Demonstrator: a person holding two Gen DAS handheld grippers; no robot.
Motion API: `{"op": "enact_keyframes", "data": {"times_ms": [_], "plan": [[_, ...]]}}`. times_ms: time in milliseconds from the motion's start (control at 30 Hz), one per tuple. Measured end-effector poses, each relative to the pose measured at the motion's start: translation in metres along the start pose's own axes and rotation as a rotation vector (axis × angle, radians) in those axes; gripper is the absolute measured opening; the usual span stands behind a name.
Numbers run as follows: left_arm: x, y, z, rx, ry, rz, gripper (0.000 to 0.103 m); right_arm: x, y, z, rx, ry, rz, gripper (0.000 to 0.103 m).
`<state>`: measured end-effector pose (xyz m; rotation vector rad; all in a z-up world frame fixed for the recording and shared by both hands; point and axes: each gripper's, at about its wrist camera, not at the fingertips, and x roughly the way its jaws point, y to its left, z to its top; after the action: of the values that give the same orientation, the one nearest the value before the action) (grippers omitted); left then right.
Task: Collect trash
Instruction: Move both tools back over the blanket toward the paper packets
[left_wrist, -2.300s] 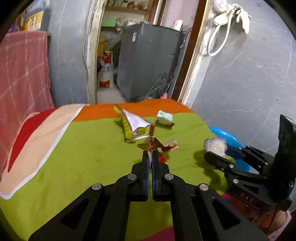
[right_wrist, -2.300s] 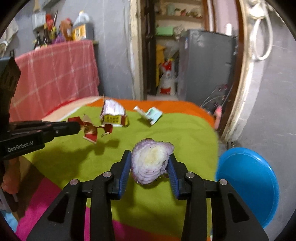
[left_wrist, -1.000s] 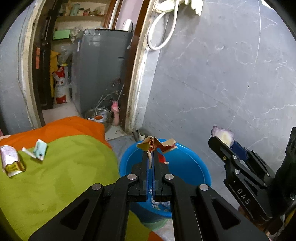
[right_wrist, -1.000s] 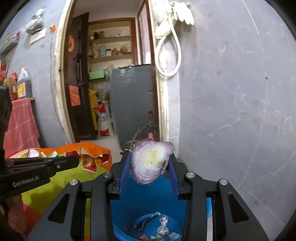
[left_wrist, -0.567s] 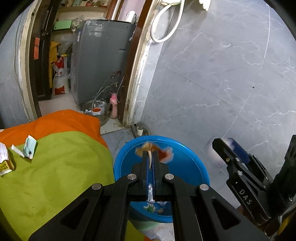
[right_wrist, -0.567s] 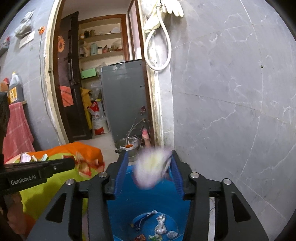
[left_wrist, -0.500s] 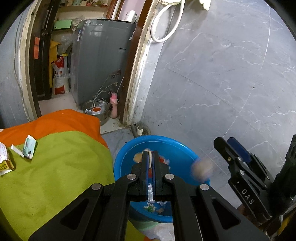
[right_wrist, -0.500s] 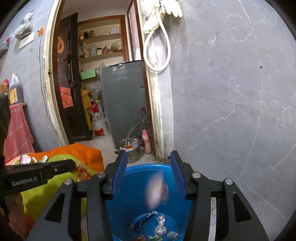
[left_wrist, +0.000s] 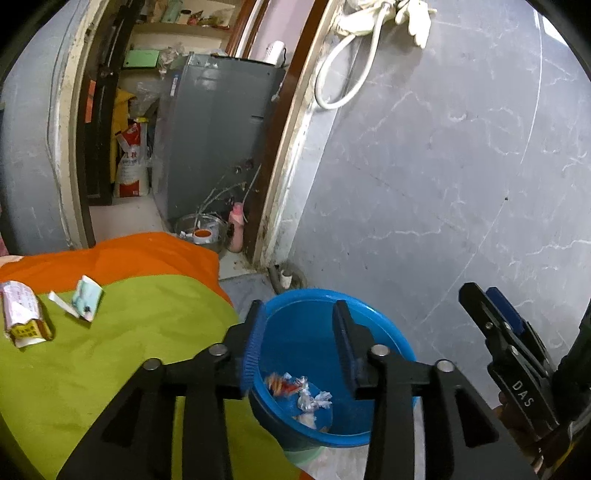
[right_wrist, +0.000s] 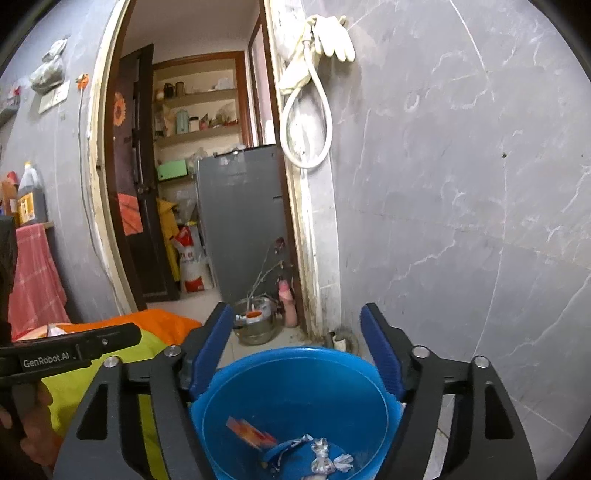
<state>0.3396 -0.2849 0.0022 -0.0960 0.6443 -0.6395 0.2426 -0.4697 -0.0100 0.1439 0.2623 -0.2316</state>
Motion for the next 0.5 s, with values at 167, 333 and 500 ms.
{"op": "enact_keyframes", "data": {"times_ms": [167, 333, 500], "plan": [[-0.026, 0.006, -0.001, 0.001, -0.071, 0.035, 0.064, -0.012, 0.005, 0.006, -0.001, -0.032, 0.006, 0.086], [-0.055, 0.016, -0.003, -0.013, -0.152, 0.1, 0.087, -0.025, 0.012, 0.012, 0.001, -0.055, 0.029, 0.099], [-0.085, 0.028, -0.006, -0.005, -0.202, 0.162, 0.098, -0.037, 0.023, 0.017, -0.009, -0.07, 0.044, 0.103]]}}
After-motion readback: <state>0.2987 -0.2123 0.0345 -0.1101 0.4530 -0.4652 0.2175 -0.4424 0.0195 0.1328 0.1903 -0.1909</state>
